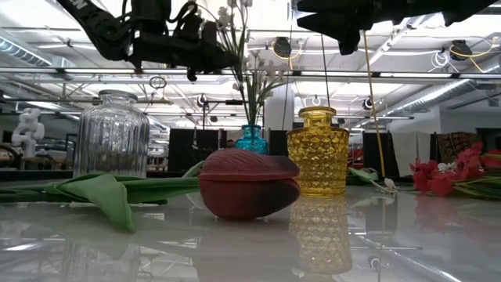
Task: Sort flowers into vase by color
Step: Put the left white flowers into the blue vase
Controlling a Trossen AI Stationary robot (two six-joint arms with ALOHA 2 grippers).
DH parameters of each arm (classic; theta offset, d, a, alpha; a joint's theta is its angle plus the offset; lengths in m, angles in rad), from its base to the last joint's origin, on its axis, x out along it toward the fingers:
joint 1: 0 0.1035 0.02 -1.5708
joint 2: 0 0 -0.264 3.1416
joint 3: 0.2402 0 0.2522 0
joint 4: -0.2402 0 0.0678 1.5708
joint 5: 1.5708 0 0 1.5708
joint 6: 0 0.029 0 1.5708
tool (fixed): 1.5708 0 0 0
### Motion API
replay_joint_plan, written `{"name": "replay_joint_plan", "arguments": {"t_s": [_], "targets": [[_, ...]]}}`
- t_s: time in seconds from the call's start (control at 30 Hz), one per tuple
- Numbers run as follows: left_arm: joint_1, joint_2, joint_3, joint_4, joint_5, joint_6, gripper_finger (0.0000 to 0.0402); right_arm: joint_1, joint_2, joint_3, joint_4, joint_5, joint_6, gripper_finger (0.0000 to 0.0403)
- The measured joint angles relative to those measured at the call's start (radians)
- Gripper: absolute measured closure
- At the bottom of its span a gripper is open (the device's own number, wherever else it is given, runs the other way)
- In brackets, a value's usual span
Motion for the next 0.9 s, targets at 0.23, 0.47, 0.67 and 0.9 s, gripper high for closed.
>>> {"name": "replay_joint_plan", "arguments": {"t_s": [0.23,0.47,0.67,0.9], "targets": [[0.014,0.013,0.000,-0.033,-0.002,0.000,0.0380,0.000,0.000,0.000,0.000,-0.002,0.000,0.0243],[0.014,0.079,0.001,-0.020,-0.002,-0.026,0.0380,0.000,0.000,0.000,0.000,-0.002,0.000,0.0243],[0.014,0.113,0.002,-0.029,-0.002,-0.025,0.0372,0.000,0.000,0.000,0.000,-0.002,0.000,0.0243],[0.014,0.116,0.002,-0.051,-0.002,-0.025,0.0298,0.000,0.000,0.000,-0.006,-0.002,-0.003,0.0243]]}}
